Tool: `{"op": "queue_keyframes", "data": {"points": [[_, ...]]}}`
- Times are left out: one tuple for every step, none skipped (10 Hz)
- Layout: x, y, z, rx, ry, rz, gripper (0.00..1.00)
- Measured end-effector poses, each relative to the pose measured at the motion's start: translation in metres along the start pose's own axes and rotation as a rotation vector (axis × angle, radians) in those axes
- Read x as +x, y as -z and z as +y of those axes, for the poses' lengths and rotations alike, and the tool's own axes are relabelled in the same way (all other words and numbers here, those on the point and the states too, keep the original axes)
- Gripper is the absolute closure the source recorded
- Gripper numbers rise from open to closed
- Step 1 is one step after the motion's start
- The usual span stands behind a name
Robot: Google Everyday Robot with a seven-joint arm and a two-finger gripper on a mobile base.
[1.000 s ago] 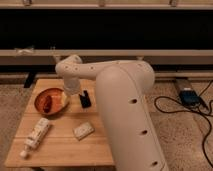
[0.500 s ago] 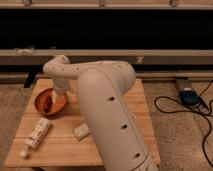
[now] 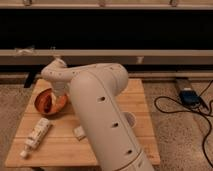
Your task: Pick up the ceramic bowl
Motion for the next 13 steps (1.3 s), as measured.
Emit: {"op": "queue_keyframes", "data": {"points": [[0.000, -0.007, -0.001, -0.003, 0.004, 0.014, 0.31], [0.001, -0.013, -0.001, -0.010, 0.008, 0.031, 0.42], [0.001, -0.016, 0.000, -0.018, 0.014, 0.042, 0.51], [0.000, -0.016, 0.000, -0.029, 0.017, 0.047, 0.63], [0.001, -0.014, 0.000, -0.043, 0.018, 0.048, 0.73], [0.002, -0.012, 0.001, -0.058, 0.022, 0.050, 0.84], [0.003, -0.009, 0.001, -0.072, 0.021, 0.048, 0.92], [0.006, -0.003, 0.000, -0.096, 0.016, 0.042, 0.99], [0.009, 0.005, -0.003, -0.116, 0.009, 0.033, 1.00], [0.010, 0.011, -0.006, -0.134, 0.002, 0.023, 1.00], [0.011, 0.019, -0.010, -0.153, -0.008, 0.010, 1.00], [0.011, 0.030, -0.016, -0.169, -0.021, -0.004, 1.00], [0.013, 0.036, -0.021, -0.174, -0.028, -0.006, 1.00]]}}
